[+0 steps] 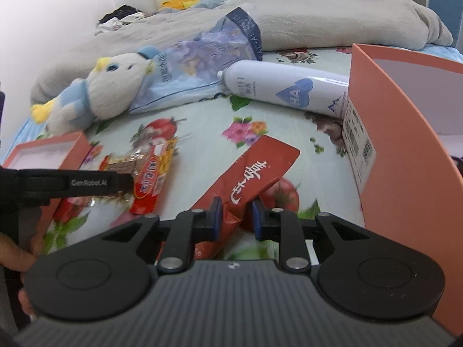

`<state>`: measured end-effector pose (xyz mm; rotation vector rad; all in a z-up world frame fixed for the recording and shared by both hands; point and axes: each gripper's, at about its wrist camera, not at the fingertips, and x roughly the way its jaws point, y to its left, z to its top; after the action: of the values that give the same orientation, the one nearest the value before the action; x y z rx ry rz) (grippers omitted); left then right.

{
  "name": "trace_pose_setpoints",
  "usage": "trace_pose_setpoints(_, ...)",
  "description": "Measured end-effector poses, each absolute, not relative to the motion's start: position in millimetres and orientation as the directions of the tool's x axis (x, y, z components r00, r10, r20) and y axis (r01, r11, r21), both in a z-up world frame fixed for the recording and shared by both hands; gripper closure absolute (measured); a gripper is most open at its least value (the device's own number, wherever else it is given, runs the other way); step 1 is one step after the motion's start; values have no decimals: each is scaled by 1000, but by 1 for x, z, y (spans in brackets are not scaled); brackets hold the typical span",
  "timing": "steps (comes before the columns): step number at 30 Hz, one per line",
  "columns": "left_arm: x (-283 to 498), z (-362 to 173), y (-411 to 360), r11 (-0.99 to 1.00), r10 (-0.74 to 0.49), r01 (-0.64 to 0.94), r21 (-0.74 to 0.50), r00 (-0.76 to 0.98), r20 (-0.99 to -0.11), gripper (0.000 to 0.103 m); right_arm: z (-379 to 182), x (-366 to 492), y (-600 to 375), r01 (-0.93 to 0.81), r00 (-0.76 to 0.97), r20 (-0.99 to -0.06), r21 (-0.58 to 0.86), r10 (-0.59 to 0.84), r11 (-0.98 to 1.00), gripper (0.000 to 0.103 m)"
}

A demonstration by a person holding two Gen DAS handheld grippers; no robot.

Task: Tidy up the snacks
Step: 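Grasp the spicy-strip packet with the left gripper while the right grasps the red candy bar, then lift and carry the spicy-strip packet and red candy bar with both grippers over the box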

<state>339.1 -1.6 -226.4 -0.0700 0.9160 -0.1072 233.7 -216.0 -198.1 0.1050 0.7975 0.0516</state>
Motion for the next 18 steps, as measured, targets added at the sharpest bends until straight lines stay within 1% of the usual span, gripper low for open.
trace_pose_setpoints(7, 291, -220, -2, 983, -171, 47, -179, 600, -781, 47, -195, 192, -217, -21, 674, -732, 116, 100, 993, 79)
trace_pose_setpoints(18, 235, -198, -7, 972, -206, 39, -231, 609, -766, 47, -177, 153, -212, -58, 671, -735, 79, 97, 995, 79)
